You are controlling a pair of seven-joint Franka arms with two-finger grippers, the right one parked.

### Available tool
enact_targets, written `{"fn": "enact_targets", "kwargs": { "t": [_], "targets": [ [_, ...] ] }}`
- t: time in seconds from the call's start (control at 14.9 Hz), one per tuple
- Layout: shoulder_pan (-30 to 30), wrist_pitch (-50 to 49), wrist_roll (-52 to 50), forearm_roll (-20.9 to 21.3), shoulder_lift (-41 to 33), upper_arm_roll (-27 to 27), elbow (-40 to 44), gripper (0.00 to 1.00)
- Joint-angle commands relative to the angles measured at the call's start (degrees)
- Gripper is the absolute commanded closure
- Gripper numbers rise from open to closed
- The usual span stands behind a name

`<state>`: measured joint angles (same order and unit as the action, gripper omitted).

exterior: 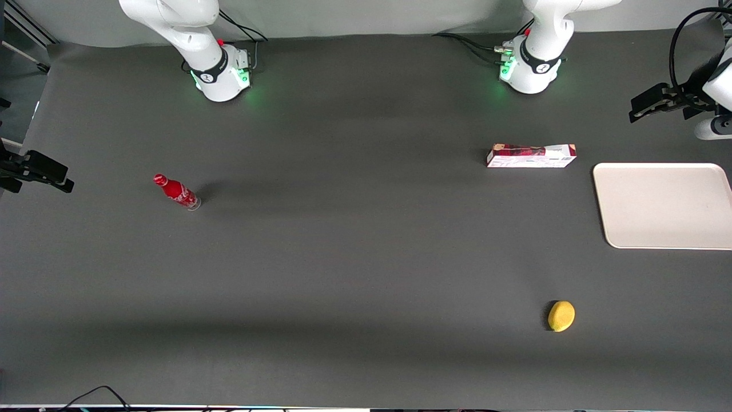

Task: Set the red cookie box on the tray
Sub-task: 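Move the left gripper toward the red-and-white cookie box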

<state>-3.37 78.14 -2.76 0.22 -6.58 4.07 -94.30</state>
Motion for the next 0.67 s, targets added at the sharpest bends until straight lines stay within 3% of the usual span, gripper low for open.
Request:
{"fn": "enact_targets", "kwargs": {
  "t": [0.0, 0.34, 0.61],
  "targets": [
    [-0.06, -1.05, 0.03, -0.49, 0.43, -0.02, 1.58, 0.00],
    [0.20, -4.46, -1.81, 0.30, 0.43, -0.02, 2.19, 0.00],
    [0.11, -15.45, -16.27, 0.48, -3.77, -0.03, 1.15, 0.00]
  ]
}}
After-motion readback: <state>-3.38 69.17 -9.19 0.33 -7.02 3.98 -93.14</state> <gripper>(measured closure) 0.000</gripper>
